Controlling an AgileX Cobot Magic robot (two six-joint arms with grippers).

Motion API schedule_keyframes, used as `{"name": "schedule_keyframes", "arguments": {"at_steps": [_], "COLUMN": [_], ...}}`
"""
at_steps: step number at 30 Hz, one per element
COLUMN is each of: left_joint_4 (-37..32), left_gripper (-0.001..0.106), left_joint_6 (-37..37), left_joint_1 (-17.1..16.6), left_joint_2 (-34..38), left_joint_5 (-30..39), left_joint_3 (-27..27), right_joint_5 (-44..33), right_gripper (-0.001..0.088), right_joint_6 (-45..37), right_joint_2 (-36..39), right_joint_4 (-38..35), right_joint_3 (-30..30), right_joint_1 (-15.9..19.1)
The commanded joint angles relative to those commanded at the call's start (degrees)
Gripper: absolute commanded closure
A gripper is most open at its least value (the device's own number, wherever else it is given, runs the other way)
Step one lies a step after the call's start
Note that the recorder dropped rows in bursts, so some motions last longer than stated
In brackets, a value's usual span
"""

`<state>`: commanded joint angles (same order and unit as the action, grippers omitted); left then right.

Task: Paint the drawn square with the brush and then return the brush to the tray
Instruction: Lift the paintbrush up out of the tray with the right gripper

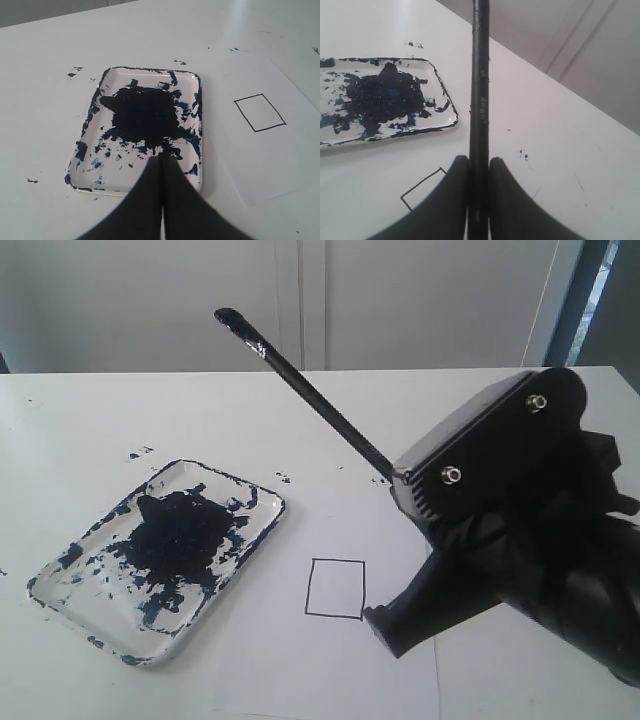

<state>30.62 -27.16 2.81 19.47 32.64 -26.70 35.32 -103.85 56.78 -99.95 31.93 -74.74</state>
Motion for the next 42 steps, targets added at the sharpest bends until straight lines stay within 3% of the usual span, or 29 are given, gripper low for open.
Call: {"name": "schedule_keyframes", "arguments": {"at_steps": [13, 19, 27, 37, 42], "left_joint_4": [-1.0, -1.6, -1.6, -1.6, -1.6], "left_gripper": [0.105, 0.105, 0.105, 0.105, 0.105], "left_joint_6": [0.0, 0.0, 0.0, 0.0, 0.0], "left_joint_1": [0.0, 0.0, 0.0, 0.0, 0.0], "left_joint_2": [0.0, 0.0, 0.0, 0.0, 0.0], "left_joint_5": [0.2, 4.8, 4.8, 4.8, 4.8], "left_joint_3": [0.0, 0.0, 0.0, 0.0, 0.0], "right_joint_5": [8.3, 7.9, 4.0, -6.5, -8.0], "right_gripper": [0.0868, 0.0868, 0.0868, 0.0868, 0.0868], "right_joint_6": [-6.7, -6.3, -3.4, 6.8, 6.8], "right_joint_2": [-3.4, -4.8, -4.7, -4.8, -4.8], "right_joint_4": [0.0, 0.0, 0.0, 0.0, 0.0], "right_joint_3": [0.0, 0.0, 0.0, 0.0, 0.0], "right_joint_1": [0.0, 0.0, 0.0, 0.0, 0.0]}}
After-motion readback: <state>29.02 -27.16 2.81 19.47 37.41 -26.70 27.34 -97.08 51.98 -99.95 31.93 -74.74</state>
